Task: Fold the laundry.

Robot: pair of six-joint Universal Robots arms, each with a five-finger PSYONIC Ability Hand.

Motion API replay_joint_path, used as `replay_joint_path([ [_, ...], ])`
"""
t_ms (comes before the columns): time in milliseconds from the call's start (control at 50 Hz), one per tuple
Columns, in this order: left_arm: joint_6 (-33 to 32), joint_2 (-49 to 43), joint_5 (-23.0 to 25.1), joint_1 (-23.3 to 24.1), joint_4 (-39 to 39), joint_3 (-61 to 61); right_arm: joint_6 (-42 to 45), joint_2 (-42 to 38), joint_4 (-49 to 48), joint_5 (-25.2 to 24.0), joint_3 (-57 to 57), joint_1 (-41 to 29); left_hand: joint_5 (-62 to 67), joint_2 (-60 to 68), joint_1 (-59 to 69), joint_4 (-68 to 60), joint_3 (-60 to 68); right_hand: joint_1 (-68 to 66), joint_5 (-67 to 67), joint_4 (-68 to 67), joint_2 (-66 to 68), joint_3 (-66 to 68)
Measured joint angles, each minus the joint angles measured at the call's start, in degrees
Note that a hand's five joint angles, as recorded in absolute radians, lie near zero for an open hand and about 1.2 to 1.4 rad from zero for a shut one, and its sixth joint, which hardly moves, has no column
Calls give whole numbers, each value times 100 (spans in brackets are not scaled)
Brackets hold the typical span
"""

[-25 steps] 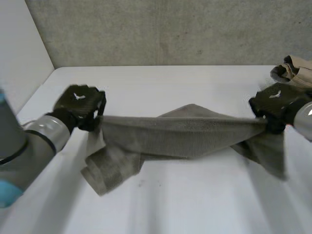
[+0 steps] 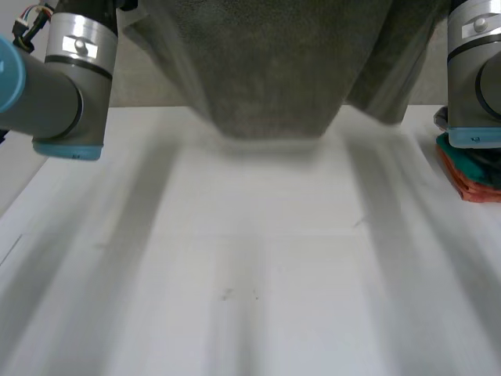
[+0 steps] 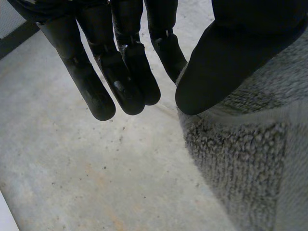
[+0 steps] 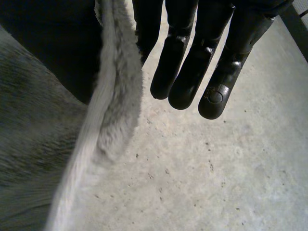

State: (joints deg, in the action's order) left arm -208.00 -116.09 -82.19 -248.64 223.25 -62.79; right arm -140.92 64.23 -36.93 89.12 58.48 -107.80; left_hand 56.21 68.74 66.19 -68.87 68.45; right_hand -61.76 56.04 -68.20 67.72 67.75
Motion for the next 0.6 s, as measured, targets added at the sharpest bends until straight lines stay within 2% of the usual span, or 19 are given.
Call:
replay_joint_path([
  [160,-3,715,50,-27,-453,-1991,19,427,1258,-327,1254,-39,2,1,0,0,1,0,12,0,0,0],
  [200,-5,745,55,-29,-476,-2138,19,437,1370,-363,1375,-33,2,1,0,0,1,0,12,0,0,0],
  [240,-18,837,97,-36,-566,-2943,15,440,1989,-573,2106,6,2,1,0,0,1,0,12,0,1,0],
  [340,-59,555,190,-16,-582,-3750,-25,90,2417,-720,2980,51,2,1,0,0,2,0,12,0,2,0],
  [440,-121,106,210,5,-582,-3936,-230,-406,2426,-677,3205,149,2,1,0,0,2,0,12,0,2,0],
  [460,-139,-5,206,1,-581,-3940,-368,-534,2416,-654,3225,206,2,2,0,0,2,244,-190,251,-237,-243],
  [520,-159,-103,193,-22,-582,-3902,-873,-737,2396,-602,3214,386,2,2,0,-1,2,2330,-2328,2612,-2667,-2571],
  [600,-165,-70,178,-79,-588,-3849,-1530,-781,2411,-568,3181,608,2,2,0,-1,2,3164,-3330,3588,-3560,-3540],
])
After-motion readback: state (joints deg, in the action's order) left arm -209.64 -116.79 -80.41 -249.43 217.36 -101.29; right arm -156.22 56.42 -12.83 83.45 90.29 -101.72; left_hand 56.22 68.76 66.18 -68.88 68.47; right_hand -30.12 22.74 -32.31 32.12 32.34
